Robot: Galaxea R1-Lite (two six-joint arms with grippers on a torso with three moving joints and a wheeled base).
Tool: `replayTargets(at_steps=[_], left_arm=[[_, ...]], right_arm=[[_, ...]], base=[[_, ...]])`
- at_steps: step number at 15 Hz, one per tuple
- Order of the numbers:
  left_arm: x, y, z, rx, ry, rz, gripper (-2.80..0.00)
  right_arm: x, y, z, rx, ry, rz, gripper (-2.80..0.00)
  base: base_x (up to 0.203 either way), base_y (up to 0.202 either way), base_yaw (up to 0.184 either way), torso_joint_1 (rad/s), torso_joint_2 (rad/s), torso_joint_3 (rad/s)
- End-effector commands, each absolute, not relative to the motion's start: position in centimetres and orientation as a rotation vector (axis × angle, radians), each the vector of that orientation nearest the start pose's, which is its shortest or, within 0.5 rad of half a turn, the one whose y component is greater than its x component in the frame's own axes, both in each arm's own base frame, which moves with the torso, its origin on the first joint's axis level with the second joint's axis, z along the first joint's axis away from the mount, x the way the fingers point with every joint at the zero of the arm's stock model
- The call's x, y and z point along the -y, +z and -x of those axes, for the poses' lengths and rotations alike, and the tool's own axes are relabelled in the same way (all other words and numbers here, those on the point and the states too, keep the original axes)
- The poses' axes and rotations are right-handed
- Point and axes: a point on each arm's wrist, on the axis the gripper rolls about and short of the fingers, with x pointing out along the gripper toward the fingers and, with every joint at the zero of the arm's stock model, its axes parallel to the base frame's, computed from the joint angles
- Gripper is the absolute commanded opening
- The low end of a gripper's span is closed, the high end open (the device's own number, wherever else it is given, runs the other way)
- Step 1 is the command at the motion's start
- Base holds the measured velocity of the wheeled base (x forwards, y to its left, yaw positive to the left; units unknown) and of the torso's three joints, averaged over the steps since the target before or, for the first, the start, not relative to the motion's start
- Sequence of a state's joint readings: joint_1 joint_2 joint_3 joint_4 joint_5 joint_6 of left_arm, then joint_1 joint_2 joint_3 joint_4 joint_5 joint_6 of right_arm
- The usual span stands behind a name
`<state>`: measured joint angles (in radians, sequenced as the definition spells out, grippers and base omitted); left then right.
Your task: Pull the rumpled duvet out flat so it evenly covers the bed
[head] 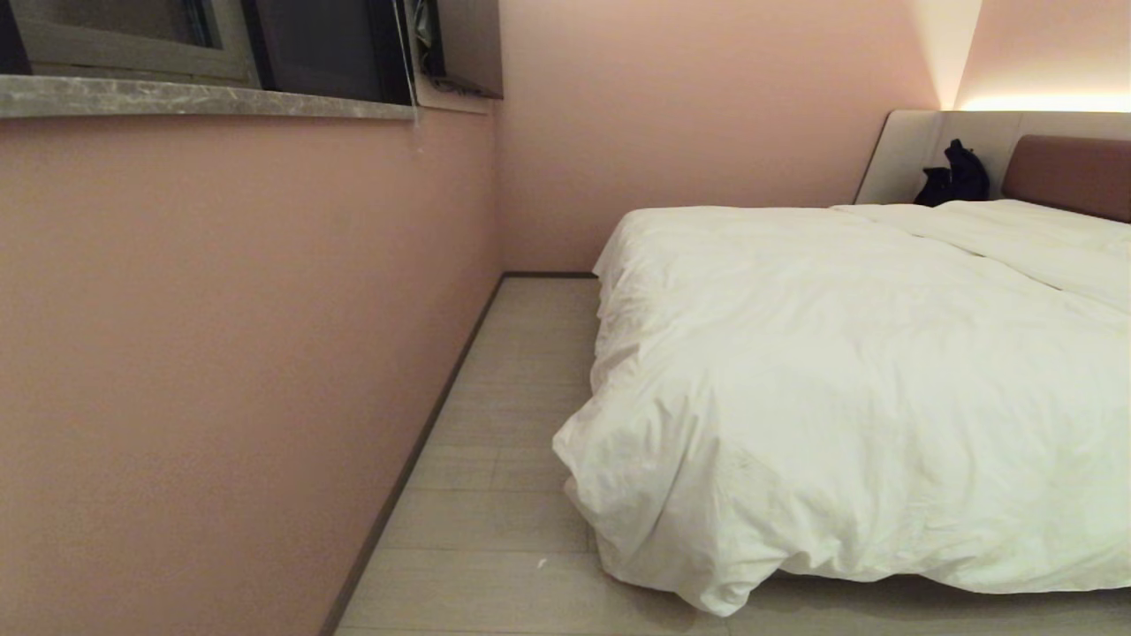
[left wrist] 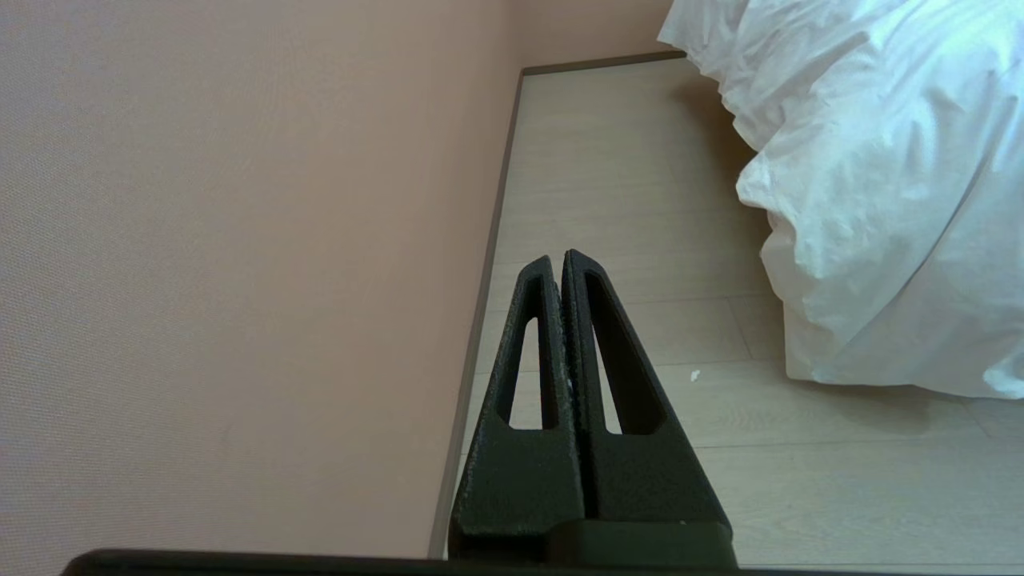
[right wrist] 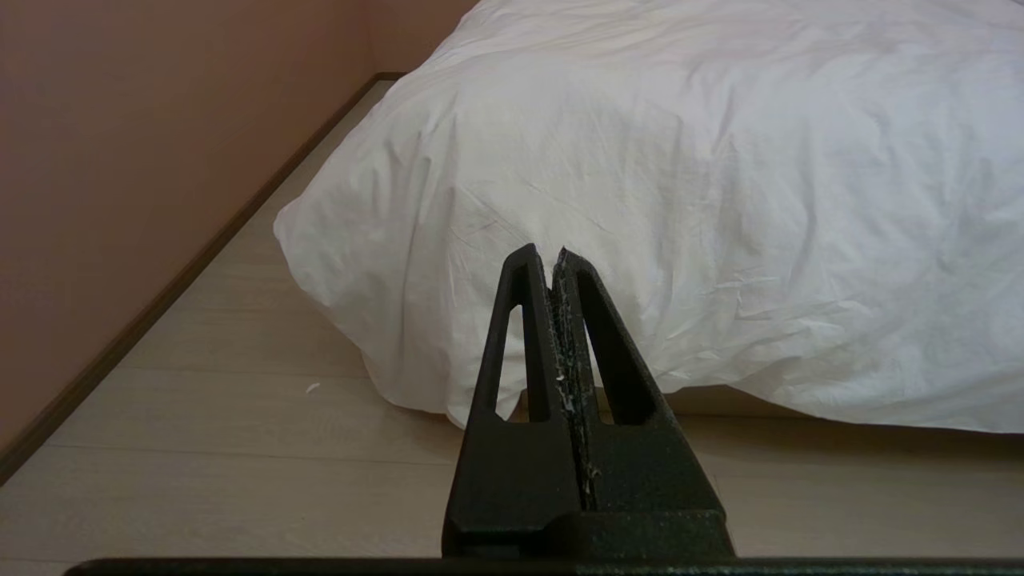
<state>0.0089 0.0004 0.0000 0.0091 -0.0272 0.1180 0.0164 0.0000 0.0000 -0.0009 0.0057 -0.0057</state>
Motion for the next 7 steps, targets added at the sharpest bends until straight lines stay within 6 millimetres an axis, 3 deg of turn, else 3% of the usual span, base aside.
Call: replayTargets(at_steps=[1, 7], left_arm=[[0.08, 7.45, 2.28, -0.008, -0.019, -0.118, -2.80], [0.08, 7.45, 2.28, -0.008, -0.019, -0.118, -2.80]], right_arm=[[0.02, 7.56, 2.27, -0.001, 0.023, 0.006, -2.80], [0.02, 7.56, 2.28, 0.001, 0.023, 0.006, -2.80]], base=[[0.000, 0.000, 0.000, 0.000, 0.00, 0.000], [0.000, 0.000, 0.000, 0.000, 0.00, 0.000]])
